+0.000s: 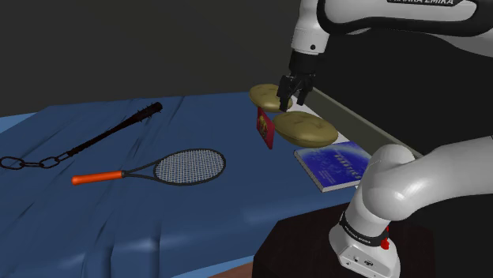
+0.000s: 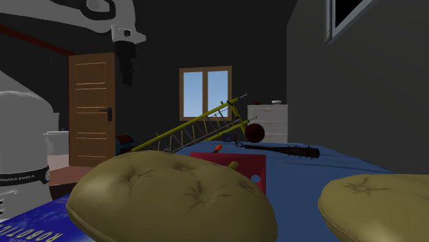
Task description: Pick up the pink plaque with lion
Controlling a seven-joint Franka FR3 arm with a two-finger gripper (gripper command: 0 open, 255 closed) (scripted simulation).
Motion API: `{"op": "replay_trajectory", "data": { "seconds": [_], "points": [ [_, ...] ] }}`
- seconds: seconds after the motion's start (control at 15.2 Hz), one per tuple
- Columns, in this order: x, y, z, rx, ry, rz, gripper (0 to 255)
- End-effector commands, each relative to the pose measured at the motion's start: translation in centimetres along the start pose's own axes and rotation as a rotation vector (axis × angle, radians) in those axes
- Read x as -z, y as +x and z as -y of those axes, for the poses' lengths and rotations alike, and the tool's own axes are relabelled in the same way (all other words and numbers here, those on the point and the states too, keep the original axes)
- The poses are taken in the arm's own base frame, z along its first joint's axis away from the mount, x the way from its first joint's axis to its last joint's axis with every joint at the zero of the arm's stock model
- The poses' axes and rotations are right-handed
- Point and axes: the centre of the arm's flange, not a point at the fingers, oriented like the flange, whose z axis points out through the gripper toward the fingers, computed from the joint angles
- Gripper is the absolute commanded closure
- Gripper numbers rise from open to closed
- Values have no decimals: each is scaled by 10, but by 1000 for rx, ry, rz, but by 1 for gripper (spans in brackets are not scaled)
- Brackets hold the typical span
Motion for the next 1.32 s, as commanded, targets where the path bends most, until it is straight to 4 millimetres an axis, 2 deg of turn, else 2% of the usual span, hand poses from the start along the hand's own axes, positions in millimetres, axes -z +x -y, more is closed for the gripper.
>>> {"op": "replay_trajectory", "data": {
  "seconds": [0.0,0.59,1.25],
  "points": [
    [0,0,0,0,0,0,0],
    [-59,85,-57,-81,-16,3,0],
    [-125,173,-128,-172,-33,7,0]
  ]
}}
